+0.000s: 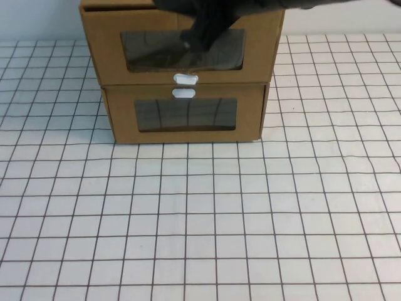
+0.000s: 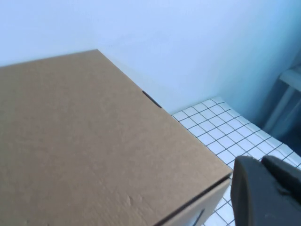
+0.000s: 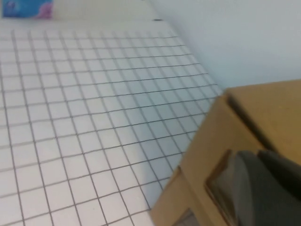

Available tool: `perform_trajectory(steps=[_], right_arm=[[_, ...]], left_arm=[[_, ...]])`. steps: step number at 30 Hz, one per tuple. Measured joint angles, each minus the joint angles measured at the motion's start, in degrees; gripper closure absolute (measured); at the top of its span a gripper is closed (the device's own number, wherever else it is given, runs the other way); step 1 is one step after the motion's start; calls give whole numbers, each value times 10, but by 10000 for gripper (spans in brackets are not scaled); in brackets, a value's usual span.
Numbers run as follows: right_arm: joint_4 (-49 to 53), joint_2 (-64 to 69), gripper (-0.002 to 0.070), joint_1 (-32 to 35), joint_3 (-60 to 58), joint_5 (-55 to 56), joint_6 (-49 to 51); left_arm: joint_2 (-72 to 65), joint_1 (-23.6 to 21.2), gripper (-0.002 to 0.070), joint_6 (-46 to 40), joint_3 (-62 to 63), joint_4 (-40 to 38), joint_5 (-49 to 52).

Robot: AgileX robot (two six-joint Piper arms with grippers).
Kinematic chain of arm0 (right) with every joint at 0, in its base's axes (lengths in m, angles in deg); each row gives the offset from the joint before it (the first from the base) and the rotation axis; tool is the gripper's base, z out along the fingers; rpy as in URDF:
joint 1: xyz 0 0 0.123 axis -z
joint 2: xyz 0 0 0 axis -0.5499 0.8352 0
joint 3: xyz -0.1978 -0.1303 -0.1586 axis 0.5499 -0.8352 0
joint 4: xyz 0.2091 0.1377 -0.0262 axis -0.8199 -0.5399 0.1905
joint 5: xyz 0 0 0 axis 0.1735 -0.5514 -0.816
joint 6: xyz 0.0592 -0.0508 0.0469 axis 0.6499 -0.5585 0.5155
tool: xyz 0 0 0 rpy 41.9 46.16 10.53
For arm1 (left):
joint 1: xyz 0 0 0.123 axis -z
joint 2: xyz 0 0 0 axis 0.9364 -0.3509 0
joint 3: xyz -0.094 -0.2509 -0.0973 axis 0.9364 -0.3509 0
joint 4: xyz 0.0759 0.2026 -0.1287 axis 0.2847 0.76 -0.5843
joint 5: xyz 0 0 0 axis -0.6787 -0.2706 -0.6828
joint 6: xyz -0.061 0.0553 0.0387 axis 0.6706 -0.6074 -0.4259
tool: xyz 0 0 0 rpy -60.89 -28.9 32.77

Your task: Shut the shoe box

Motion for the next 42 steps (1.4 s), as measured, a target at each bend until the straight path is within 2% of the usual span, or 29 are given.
perform_trajectory(steps=[5, 7, 14, 21, 27, 30, 36, 42], right_arm=[[89, -66, 689, 29, 0, -24, 185], [112, -94, 689, 42, -13, -25, 229], [134, -253, 689, 74, -167, 44, 302], [132, -444, 689, 76, -372, 110, 340], [178, -606, 689, 76, -525, 133, 413], [248, -677, 689, 76, -578, 133, 488], [476, -812, 689, 76, -670, 93, 693], [553, -920, 689, 77, -756, 62, 748]], left_arm=[[71, 0, 677, 1, -29, 24, 32], [103, 0, 677, -2, -53, 26, 41], [261, 0, 677, -15, -228, 46, 38], [471, 0, 677, -36, -498, 52, -85], [636, 0, 677, -42, -695, 54, -178], [690, 0, 677, -21, -767, 54, -206], [783, 0, 677, -5, -880, 50, -232], [864, 0, 677, -3, -958, 50, -254]])
